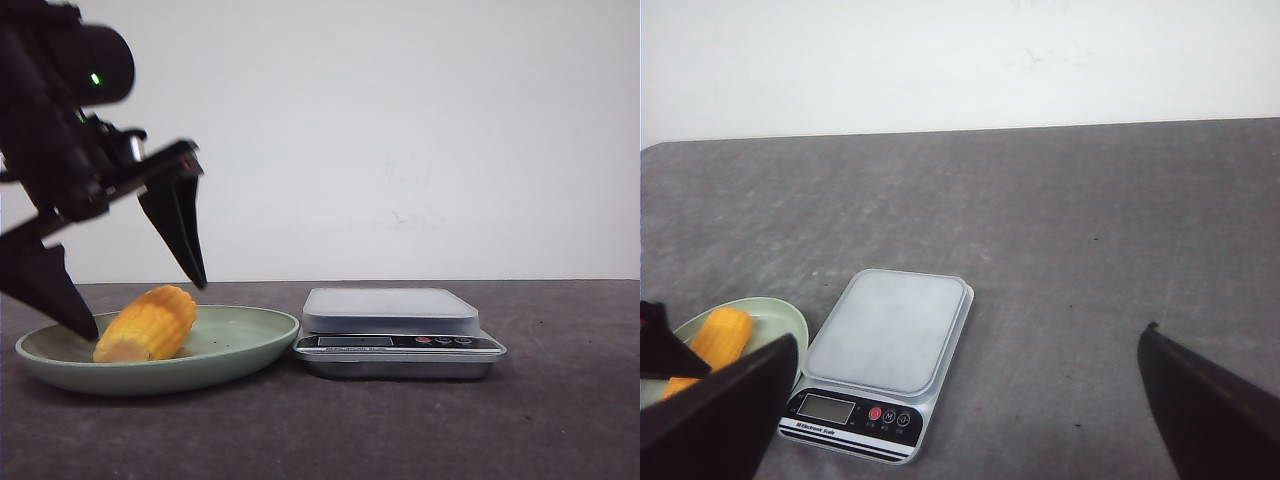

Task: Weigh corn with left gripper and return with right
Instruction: 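Lower the left gripper onto the yellow corn cob and close it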

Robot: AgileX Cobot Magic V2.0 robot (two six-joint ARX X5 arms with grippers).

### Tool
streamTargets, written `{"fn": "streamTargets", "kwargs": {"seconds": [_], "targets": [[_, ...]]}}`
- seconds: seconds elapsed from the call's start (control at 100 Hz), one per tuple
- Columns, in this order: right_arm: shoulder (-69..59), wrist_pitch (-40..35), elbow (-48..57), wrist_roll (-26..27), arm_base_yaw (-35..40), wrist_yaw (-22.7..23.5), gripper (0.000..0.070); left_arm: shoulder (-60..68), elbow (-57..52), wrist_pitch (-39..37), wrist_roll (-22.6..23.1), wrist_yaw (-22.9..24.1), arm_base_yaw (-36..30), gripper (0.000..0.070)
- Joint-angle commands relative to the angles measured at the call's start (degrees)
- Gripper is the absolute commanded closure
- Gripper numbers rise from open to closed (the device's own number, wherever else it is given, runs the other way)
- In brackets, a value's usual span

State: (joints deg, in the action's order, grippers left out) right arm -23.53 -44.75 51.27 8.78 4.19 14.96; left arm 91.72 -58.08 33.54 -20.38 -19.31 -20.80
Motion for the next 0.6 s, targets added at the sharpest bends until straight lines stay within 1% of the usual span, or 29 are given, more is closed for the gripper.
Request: {"fn": "streamTargets", "kwargs": {"seconds": [0.0, 0.04, 0.06, 0.09, 0.11, 0.13, 0.15, 0.16, 0.17, 0.2, 0.21, 0.23, 0.24, 0.28, 0.35, 0.39, 0.45, 0.52, 0.59], "targets": [[-0.1, 0.0, 0.4, -0.7, 0.3, 0.0, 0.0000, 2.1, -0.8, -1.1, -1.9, 0.3, -0.5, 0.0077], [-0.1, -0.3, 0.4, -0.7, 0.3, -0.1, 0.0000, 2.8, -0.8, -1.7, -3.0, 0.3, -0.6, 0.0080], [-0.1, -0.4, 0.4, -0.7, 0.4, -0.1, 0.0000, 3.1, -0.8, -1.9, -3.4, 0.3, -0.7, 0.0093], [-0.1, -0.6, 0.4, -0.7, 0.5, -0.1, 0.0000, 3.3, -0.8, -1.9, -3.9, 0.3, -0.7, 0.0143], [-0.1, -0.8, 0.4, -0.7, 0.5, -0.3, 0.0000, 3.4, -0.8, -2.0, -4.1, 0.3, -0.8, 0.0196], [-0.1, -0.9, 0.4, -0.7, 0.6, -0.4, 0.0000, 3.5, -0.8, -2.1, -4.2, 0.3, -0.9, 0.0265], [-0.1, -1.0, 0.4, -0.7, 0.7, -0.5, 0.0000, 3.6, -0.8, -2.1, -4.1, 0.3, -0.9, 0.0353], [-0.1, -1.0, 0.4, -0.7, 0.7, -0.6, 0.0000, 3.6, -0.8, -2.1, -4.0, 0.3, -1.0, 0.0379], [-0.1, -1.0, 0.4, -0.7, 0.7, -0.7, 0.0000, 3.6, -0.8, -2.1, -3.9, 0.3, -1.0, 0.0464], [-0.1, -1.1, 0.4, -0.8, 0.9, -1.0, 0.0000, 3.6, -0.8, -2.1, -3.2, 0.0, -1.1, 0.0655], [-0.1, -1.1, 0.4, -0.9, 0.9, -1.2, 0.0000, 3.6, -0.8, -2.1, -3.0, -0.2, -1.2, 0.0700], [-0.1, -1.1, 0.4, -0.9, 1.0, -1.6, 0.0000, 3.6, -0.8, -2.1, -2.7, -0.4, -1.3, 0.0699], [-0.1, -1.2, 0.4, -1.0, 1.1, -1.7, 0.0000, 3.6, -0.8, -2.2, -2.6, -0.5, -1.4, 0.0678], [-0.1, -1.2, 0.4, -1.3, 1.3, -2.0, 0.0000, 3.4, -0.8, -2.3, -2.4, -1.1, -1.5, 0.0700], [-0.1, -1.2, 0.4, -1.9, 1.6, -2.0, 0.0000, 3.3, -0.9, -2.8, -2.4, -3.4, -1.8, 0.0700], [-0.1, -1.4, 0.4, -2.2, 1.8, -2.0, 0.0017, 3.0, -1.0, -3.0, -2.4, -4.9, -2.0, 0.0700], [-0.1, -1.5, 0.4, -2.2, 2.1, -2.3, 0.0017, 2.4, -1.6, -3.3, -2.4, -6.0, -2.4, 0.0700], [-0.1, -1.6, 0.4, -2.3, 2.5, -3.5, 0.0017, 1.1, -2.8, -3.4, -2.4, -6.3, -2.8, 0.0700], [-0.1, -1.6, 0.4, -2.4, 2.7, -3.5, 0.0017, -0.4, -4.7, -3.4, -2.4, -6.3, -3.1, 0.0700]]}}
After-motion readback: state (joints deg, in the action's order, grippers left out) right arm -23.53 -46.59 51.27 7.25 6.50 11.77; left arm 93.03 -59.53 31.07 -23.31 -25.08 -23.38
